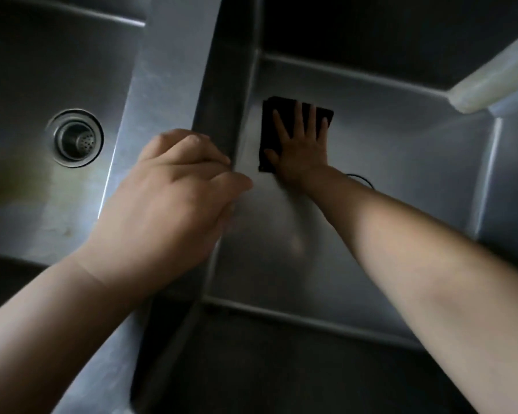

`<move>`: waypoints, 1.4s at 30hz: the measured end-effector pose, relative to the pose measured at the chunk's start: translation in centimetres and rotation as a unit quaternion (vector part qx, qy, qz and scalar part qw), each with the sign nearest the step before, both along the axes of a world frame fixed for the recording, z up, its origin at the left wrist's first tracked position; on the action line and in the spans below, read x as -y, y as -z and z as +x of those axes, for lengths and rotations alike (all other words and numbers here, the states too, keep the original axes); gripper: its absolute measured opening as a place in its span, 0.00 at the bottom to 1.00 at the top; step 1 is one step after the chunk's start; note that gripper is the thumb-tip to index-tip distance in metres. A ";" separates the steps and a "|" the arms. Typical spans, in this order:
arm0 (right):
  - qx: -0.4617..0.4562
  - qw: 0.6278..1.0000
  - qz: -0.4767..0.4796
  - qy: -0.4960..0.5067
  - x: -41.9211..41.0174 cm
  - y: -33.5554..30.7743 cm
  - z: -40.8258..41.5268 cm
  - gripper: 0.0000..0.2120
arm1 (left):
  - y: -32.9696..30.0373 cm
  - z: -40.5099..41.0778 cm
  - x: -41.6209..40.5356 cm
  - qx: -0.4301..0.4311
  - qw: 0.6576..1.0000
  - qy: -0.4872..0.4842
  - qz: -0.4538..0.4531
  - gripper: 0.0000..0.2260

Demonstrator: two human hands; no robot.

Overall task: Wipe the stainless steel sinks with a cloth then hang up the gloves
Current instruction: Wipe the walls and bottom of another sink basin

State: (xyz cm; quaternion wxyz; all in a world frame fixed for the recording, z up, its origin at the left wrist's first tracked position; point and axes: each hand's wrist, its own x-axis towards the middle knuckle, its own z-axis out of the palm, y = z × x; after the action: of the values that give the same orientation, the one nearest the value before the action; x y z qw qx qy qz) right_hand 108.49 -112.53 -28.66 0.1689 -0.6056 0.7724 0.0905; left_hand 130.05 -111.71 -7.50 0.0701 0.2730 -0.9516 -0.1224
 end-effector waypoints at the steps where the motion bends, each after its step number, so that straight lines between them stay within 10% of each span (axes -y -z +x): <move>1: -0.001 1.000 0.002 0.012 0.8 0.0 0.3 0.35 | 0.0 0.0 0.0 0.000 1.000 0.000 0.000 0.10; 17: 0.050 0.975 -0.029 -0.213 -11.9 0.0 8.6 0.35 | -0.2 -0.1 -0.2 0.007 0.999 -0.012 -0.032 0.08; 27: 0.073 0.883 -0.052 -0.461 -20.4 -1.7 6.7 0.29 | -0.6 -0.3 -0.8 0.026 0.998 -0.018 -0.060 0.07; 42: 0.029 0.930 0.005 -0.367 -24.1 -3.5 -5.0 0.38 | -0.6 -0.5 -0.7 0.039 0.997 -0.019 -0.069 0.11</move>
State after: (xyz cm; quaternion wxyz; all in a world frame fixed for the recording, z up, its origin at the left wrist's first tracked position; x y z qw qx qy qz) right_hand 103.50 -88.43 -25.20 0.1491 -0.8486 0.4901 0.1321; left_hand 129.51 -110.99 -6.86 0.0537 0.2898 -0.9545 -0.0447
